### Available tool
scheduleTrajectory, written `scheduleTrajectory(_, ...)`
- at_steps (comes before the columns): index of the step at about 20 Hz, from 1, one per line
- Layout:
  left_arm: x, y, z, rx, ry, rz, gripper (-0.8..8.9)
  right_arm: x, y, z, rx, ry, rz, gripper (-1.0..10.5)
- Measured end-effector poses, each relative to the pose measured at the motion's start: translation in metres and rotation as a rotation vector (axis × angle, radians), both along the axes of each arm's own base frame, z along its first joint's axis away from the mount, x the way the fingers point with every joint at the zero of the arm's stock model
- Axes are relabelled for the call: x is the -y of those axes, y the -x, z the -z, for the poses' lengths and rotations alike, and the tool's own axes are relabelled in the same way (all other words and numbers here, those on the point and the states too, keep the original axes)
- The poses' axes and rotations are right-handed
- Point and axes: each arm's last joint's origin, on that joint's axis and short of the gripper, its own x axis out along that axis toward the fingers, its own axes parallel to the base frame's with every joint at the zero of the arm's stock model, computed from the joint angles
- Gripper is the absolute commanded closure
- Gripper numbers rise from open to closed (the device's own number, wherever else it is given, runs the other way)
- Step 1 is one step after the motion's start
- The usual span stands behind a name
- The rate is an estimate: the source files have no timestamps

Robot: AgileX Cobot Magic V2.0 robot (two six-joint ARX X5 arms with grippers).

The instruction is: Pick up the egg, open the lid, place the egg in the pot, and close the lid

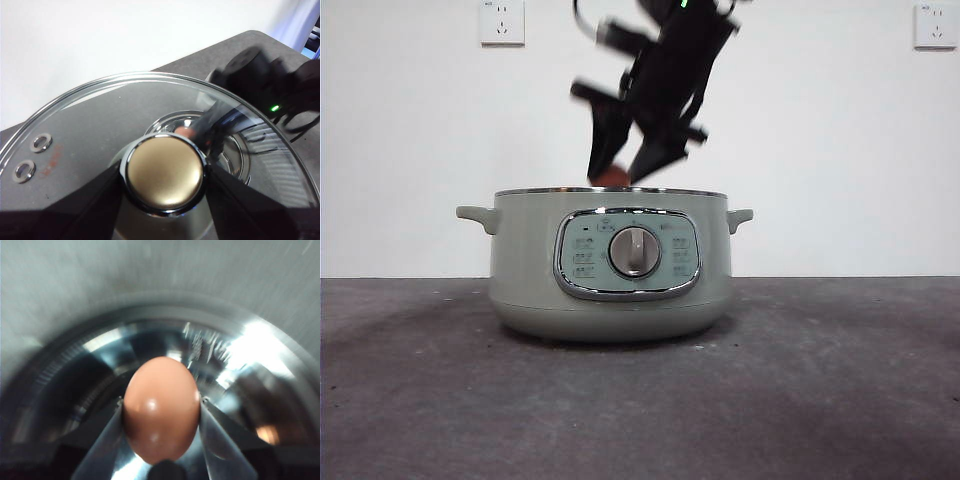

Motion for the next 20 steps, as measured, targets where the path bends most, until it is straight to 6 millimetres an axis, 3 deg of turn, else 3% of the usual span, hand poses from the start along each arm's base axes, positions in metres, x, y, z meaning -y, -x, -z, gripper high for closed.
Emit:
scheduleTrajectory(3,0.0,0.0,0.0,-0.004,0.0,0.0,8.2,-0.009,-0.005,0.029,-0.055,0.043,-0.01,9.6)
scheduleTrajectory(8,0.0,0.0,0.0,-0.004,-0.001,0.0,8.2,-0.013,-0.009,0.053,-0.09,0.106,-0.014,9.6)
scheduleTrajectory(16,0.0,0.001,0.001,-0.013,-0.002,0.0,8.21,-0.01,-0.006,0.056,-0.121,0.16,-0.026,9.6)
scheduleTrajectory(17,0.0,0.001,0.001,-0.017,-0.002,0.0,8.21,-0.01,-0.006,0.056,-0.122,0.161,-0.026,9.3)
scheduleTrajectory(18,0.0,0.001,0.002,-0.018,-0.002,0.0,8.21,-0.01,-0.006,0.056,-0.122,0.161,-0.026,8.3)
scheduleTrajectory(20,0.0,0.001,0.002,-0.018,-0.002,0.0,8.21,-0.01,-0.006,0.056,-0.122,0.161,-0.026,4.9)
